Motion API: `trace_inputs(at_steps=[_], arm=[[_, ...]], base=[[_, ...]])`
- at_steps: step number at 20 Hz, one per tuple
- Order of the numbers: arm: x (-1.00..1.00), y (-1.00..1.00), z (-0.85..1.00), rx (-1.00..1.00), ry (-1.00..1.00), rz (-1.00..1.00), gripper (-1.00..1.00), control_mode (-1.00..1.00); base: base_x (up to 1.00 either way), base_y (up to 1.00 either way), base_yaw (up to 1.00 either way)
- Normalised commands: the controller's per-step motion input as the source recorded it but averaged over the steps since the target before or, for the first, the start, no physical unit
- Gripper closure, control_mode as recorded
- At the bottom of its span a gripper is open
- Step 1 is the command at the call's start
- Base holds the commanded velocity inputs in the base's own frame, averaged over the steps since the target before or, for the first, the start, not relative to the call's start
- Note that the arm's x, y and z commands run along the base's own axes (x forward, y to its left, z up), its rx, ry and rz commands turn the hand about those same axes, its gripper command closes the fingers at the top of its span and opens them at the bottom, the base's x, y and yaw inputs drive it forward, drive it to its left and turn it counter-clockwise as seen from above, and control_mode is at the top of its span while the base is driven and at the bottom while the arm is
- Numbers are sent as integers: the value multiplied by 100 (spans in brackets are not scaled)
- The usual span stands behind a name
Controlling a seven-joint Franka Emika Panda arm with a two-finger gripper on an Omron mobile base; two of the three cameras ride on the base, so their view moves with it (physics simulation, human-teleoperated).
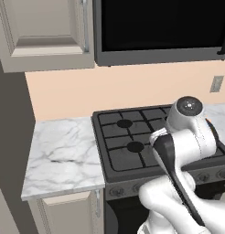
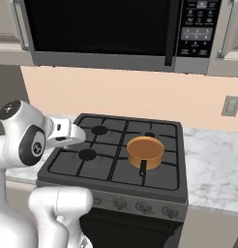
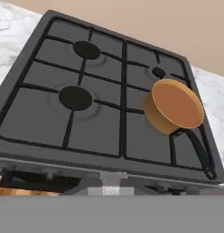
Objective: Pick up the sugar cube(s) and place them in the saucepan with hot chocolate.
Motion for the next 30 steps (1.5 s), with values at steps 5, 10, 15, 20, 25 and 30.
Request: trace_inputs(at_steps=[5, 10, 15, 20, 25, 30], arm=[[0, -100, 66, 8, -9, -20, 100, -100], [8, -99, 11, 14, 3, -17, 100, -100], [18, -39, 0, 6, 3, -4, 100, -100], [49, -18, -25, 1, 5, 0, 100, -100], [47, -36, -15, 5, 2, 0, 100, -100], [47, -25, -19, 9, 2, 0, 100, -100]], base=[[0, 0, 0], [0, 0, 0], [0, 0, 0], [0, 0, 0], [0, 0, 0], [0, 0, 0]])
